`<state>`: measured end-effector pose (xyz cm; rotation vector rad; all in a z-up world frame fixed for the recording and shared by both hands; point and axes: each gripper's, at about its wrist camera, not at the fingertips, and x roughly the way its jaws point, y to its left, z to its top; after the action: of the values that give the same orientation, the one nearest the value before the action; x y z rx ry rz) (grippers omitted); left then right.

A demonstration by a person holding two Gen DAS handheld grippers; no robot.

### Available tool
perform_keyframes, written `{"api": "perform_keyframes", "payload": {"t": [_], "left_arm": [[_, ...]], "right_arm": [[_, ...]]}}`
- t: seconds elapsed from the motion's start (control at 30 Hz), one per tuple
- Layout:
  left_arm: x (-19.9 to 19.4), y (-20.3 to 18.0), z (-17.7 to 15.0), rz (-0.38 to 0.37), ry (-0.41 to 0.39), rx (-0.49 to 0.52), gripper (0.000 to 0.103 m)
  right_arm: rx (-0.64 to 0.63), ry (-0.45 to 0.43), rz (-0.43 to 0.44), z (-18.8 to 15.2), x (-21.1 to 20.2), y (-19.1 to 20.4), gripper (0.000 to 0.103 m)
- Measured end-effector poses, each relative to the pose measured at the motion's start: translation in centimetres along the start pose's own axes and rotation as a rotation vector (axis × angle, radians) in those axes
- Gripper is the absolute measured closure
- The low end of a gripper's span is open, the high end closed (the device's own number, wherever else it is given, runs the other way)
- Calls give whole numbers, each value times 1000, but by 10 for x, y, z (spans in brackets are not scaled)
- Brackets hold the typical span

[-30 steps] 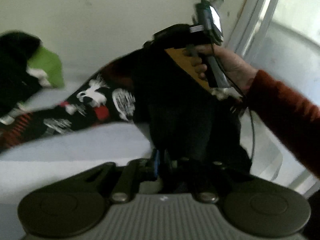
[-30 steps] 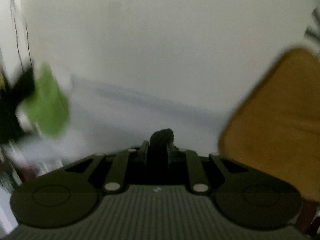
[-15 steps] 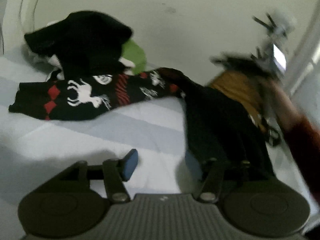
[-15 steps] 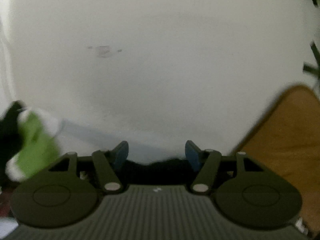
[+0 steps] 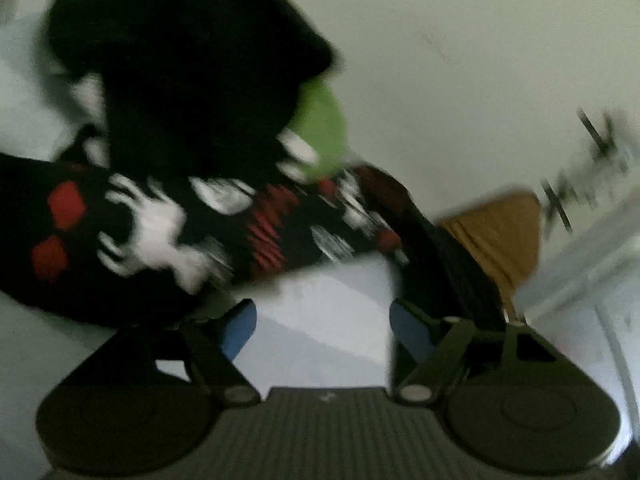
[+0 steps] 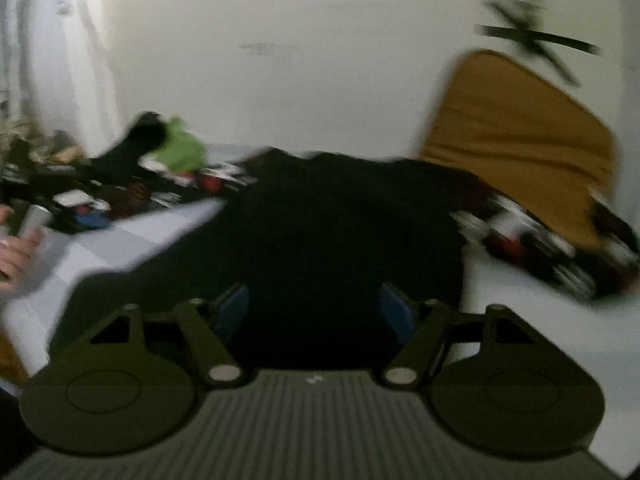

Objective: Fold small clothes
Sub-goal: 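Release the sweater and open both grippers above the bed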

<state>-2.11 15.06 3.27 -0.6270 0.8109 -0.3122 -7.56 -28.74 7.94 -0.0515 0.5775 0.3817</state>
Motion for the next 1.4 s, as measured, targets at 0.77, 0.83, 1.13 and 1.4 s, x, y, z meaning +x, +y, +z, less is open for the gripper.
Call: {"api": "perform_keyframes", "payload": {"t": [0.77,0.83,1.13,1.4], "left_arm": [[-124,-95,-86,-102,113,396,94],[-114,-86,-104,-101,195,367,93],[-107,-41,-109,120,126,292,58],[-167,-10,-72,185,-114,194,53]], "right_arm": [[95,-83,-69,0,-87,7,92],[53,-12,-98,-8,-92,4,92],[79,190,-205,-28,-42,-23,59],[-88,-20,137,60,16,66,59]]}}
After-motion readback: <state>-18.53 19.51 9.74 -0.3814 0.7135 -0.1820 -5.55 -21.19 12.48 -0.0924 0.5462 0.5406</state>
